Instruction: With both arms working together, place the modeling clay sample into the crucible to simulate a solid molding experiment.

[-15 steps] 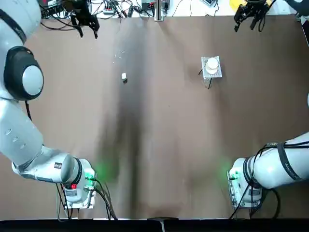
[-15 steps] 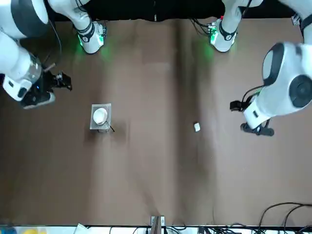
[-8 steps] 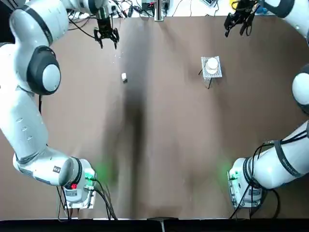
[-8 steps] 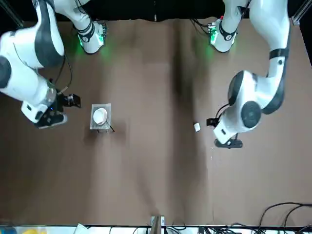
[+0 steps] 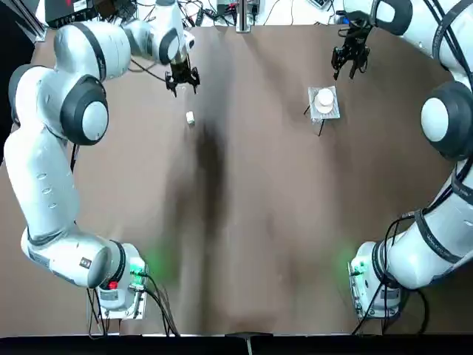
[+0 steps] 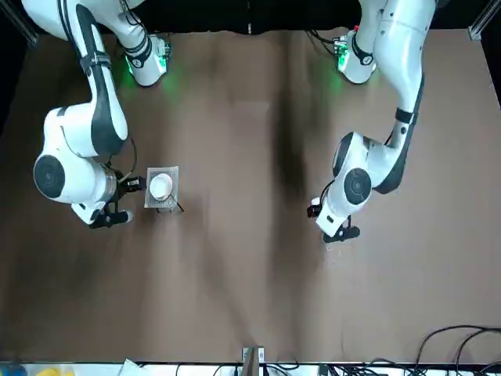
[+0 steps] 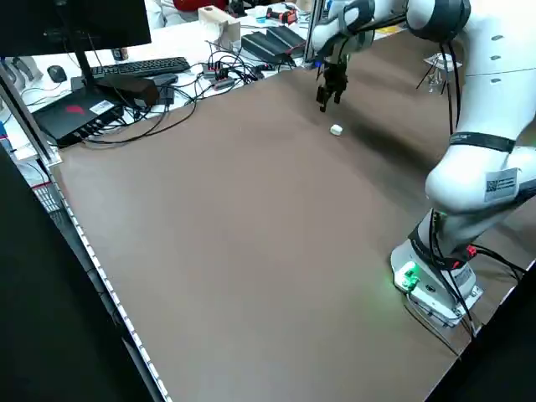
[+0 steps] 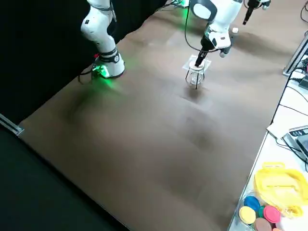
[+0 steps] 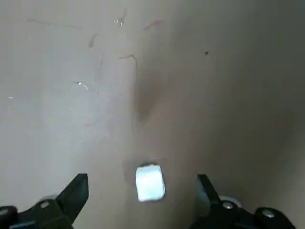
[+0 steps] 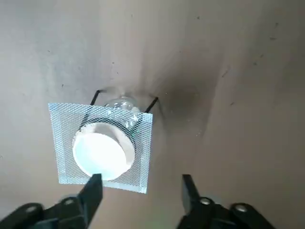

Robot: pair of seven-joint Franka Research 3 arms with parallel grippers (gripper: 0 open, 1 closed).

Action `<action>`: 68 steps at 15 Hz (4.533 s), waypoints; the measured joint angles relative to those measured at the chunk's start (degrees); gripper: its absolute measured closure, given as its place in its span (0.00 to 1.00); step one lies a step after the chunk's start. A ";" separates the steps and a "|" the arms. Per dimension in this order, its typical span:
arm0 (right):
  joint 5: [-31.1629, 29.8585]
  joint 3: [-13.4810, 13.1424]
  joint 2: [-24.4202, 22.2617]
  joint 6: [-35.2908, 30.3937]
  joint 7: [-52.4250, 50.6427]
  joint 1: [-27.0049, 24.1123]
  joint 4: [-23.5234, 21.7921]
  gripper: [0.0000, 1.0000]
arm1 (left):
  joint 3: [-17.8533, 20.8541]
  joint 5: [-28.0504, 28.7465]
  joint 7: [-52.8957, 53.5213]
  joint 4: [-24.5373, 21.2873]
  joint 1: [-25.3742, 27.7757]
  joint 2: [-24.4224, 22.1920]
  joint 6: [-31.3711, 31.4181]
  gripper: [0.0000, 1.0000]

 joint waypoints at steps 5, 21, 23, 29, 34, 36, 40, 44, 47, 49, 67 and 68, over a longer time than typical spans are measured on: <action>4.54 -0.09 1.37 -0.62 0.03 -0.02 -0.40 0.50 | 0.01 0.00 -7.67 -10.44 -1.39 0.00 13.75 0.00; 9.86 -0.17 5.47 -1.75 0.15 -1.48 -1.05 0.67 | 0.40 0.03 -12.30 -13.21 -2.84 0.10 14.09 0.27; 10.10 -0.12 5.94 -1.75 0.14 -1.43 -1.05 0.67 | 0.40 0.05 -12.31 -13.22 -2.84 0.43 14.09 0.27; 10.41 -0.10 6.14 -1.75 0.11 -1.42 -1.04 0.75 | 0.40 0.05 -13.62 -12.97 -2.85 0.65 14.42 0.46; 10.47 -0.08 6.14 -1.75 0.11 -1.28 -1.04 0.81 | 0.46 0.06 -14.57 -12.62 -2.84 0.65 14.53 0.54; 10.48 -0.08 6.14 -1.75 0.13 -1.23 -1.04 0.83 | 0.51 0.06 -14.61 -12.56 -2.76 0.65 14.56 0.56; 10.54 -0.08 6.15 -1.75 0.17 -1.12 -1.04 0.86 | 0.56 0.06 -14.62 -12.02 -2.63 0.64 14.57 0.59; 10.58 -0.08 6.14 -1.75 0.19 -1.11 -1.04 0.92 | 0.58 0.07 -14.62 -11.47 -2.50 0.61 14.57 0.59; 10.72 -0.08 6.14 -1.78 0.19 -1.11 -1.00 0.95 | 0.58 0.07 -14.62 -10.72 -2.51 0.37 14.59 0.59; 10.83 -0.08 6.10 -2.03 0.19 -1.11 -0.83 0.95 | 0.57 0.08 -14.62 -9.78 -2.58 -0.08 14.59 0.59; 26.32 0.43 5.93 -10.18 9.56 8.83 7.10 0.95 | 0.20 0.44 -14.62 -1.27 -4.78 -2.35 10.12 0.61; 27.79 0.44 5.92 -9.29 10.79 10.07 7.10 0.95 | 0.06 0.44 -14.62 -0.84 -4.86 -2.71 10.11 0.61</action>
